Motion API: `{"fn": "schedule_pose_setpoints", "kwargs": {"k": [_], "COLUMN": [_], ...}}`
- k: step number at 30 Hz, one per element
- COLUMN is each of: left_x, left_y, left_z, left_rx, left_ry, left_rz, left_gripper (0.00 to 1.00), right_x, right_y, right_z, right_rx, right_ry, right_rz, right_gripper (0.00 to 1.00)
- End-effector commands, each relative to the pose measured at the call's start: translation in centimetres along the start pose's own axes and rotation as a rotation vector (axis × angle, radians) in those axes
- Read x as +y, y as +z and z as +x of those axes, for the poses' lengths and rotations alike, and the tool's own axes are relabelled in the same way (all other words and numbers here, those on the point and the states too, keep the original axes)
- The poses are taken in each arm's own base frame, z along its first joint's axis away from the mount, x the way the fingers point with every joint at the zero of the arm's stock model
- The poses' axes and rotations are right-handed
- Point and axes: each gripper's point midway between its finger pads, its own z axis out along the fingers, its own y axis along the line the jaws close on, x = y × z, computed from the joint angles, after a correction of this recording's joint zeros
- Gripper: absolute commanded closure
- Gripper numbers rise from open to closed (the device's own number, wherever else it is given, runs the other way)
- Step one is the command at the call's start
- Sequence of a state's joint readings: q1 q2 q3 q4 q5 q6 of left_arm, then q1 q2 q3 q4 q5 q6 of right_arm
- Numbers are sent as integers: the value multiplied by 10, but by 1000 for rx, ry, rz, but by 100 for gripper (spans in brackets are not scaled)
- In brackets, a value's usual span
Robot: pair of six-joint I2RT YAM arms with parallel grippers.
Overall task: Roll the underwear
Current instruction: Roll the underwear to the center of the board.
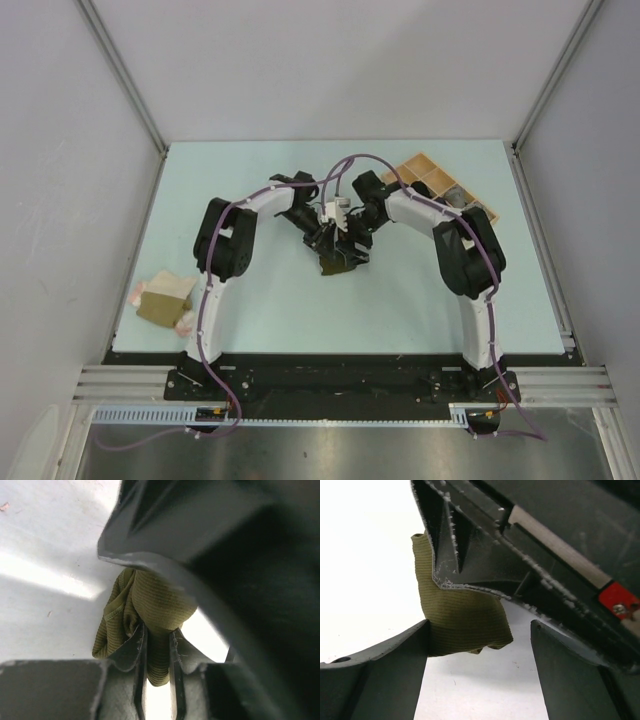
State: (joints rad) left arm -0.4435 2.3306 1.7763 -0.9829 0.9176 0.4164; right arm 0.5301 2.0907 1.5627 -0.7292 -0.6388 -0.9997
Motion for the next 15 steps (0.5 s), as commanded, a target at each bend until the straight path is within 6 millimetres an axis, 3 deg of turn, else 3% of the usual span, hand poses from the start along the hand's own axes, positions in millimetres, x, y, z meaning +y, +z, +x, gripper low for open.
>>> {"fn": "schedule_pose_setpoints", "kwargs": {"k": [1, 15], "left_x": [45, 46], "left_y": [20, 21], "left_z": [30, 30], "left_rx": [156, 138], "left_ry": [60, 33], "left_rz": [-172, -176], "left_gripper": [81, 82], "right_x": [-3, 8], "right_y": [19, 37], "right_z": [-8, -2], "right_rx": [-21, 64], "right_ry": [-2, 122], "right_rz": [-58, -145], "right_gripper": [16, 20]}}
